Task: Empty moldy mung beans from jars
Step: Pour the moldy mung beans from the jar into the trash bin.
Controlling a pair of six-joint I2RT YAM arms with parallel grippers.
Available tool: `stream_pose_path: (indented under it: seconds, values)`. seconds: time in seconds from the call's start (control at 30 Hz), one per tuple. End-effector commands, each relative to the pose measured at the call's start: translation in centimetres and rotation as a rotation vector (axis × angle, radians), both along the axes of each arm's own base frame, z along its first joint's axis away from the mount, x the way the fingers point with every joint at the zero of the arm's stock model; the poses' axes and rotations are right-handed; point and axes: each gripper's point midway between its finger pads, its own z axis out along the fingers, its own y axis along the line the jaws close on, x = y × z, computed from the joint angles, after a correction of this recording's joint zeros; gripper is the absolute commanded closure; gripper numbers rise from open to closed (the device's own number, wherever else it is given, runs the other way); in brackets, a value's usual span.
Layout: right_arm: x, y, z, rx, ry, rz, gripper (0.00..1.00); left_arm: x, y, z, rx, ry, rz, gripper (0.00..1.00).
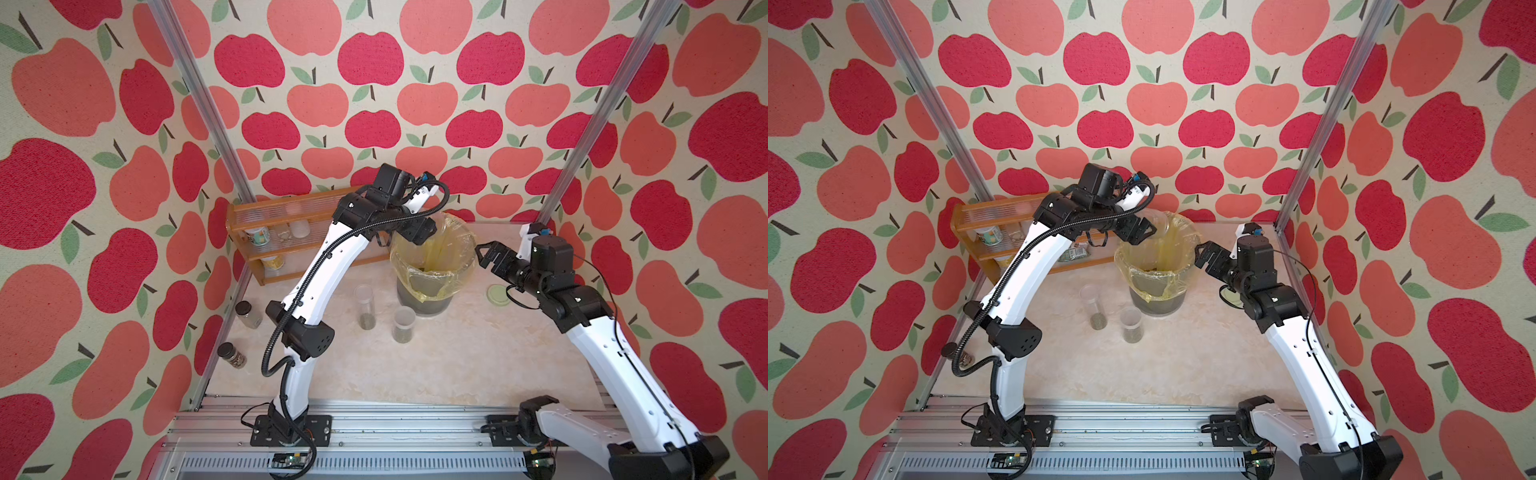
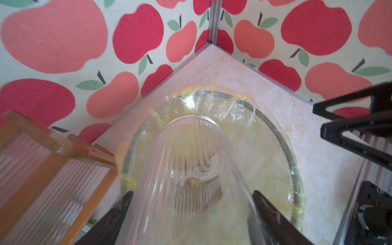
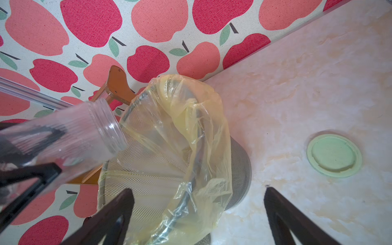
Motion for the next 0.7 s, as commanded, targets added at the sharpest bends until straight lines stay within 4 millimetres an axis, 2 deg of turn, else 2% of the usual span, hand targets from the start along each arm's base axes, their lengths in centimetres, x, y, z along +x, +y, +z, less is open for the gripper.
stream_pose_path:
  seconds: [0.0, 0.1, 0.27, 0.43, 0.5, 0.63, 0.67]
  values:
    - [-0.2, -0.5, -0.3, -0.007, -0.005, -0.017, 0.01, -2.6, -1.0, -0.1, 0.045, 0.006, -0.028, 0.4]
    - [-0.5, -0.7, -0.6, -0.007, -0.001, -0.021, 0.01, -2.9, -1.2, -0.6, 0.035, -0.021, -0.027, 0.39]
    - [-0.4, -0.5, -0.5, -0.008, 0.002, -0.012, 0.01, 0.0, 1.0, -0.7, -0.005, 0.034, 0.028, 0.41]
    - [-0.4, -0.6, -0.3, -0.01, -0.004, -0.017, 0.01, -2.5, -0.3, 0.5, 0.033, -0.006, -0.002, 0.4]
    - [-0.5, -0.8, -0.4, -0.011, -0.004, -0.022, 0.01, -2.6, -0.5, 0.8, 0.001, -0.027, -0.012, 0.39]
    - [-0.3, -0.5, -0.7, -0.008, 0.008, -0.014, 0.01, 0.4, 1.5, -0.8, -0.026, 0.064, 0.044, 0.4]
    - [-0.3, -0.5, -0.7, -0.007, 0.01, -0.013, 0.01, 0.4, 1.7, -1.3, -0.005, 0.088, 0.052, 0.41]
